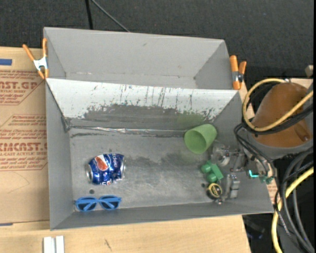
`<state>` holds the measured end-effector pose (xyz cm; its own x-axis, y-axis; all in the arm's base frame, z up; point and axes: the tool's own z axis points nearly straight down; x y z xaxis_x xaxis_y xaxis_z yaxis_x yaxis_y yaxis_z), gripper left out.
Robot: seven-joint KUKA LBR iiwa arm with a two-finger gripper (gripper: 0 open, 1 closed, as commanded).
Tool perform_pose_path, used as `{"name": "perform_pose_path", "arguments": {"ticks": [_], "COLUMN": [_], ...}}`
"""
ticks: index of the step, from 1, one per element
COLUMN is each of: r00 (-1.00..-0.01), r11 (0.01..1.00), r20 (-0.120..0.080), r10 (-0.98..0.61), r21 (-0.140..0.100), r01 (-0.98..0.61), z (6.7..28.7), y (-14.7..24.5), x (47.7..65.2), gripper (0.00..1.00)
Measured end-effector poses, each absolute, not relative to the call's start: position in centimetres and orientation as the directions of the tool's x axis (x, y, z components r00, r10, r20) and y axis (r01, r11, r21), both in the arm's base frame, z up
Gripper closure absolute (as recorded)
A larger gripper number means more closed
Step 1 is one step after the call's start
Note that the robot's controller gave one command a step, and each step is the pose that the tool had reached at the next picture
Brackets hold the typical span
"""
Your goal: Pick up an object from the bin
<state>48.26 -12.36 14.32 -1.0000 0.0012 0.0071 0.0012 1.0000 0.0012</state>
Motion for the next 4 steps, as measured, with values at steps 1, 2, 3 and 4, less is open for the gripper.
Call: {"name": "perform_pose_path", "arguments": {"ticks": [1, 2, 3, 4], "r00": [-1.000, -0.918, -0.919, -0.919], "r11": [1.000, 0.918, 0.919, 0.919], "r20": [-0.006, -0.002, -0.001, 0.000], "r10": [0.018, -0.396, -0.395, -0.395], "r21": [0.001, 0.001, 0.001, 0.001], "r01": [0.018, -0.396, -0.395, -0.395], "z": [6.9, 9.4, 9.4, 9.4], "y": [-10.5, -15.0, -15.0, -15.0], "x": [48.4, 48.9, 48.8, 48.8], "gripper": [0.00, 0.00, 1.00, 0.00]}}
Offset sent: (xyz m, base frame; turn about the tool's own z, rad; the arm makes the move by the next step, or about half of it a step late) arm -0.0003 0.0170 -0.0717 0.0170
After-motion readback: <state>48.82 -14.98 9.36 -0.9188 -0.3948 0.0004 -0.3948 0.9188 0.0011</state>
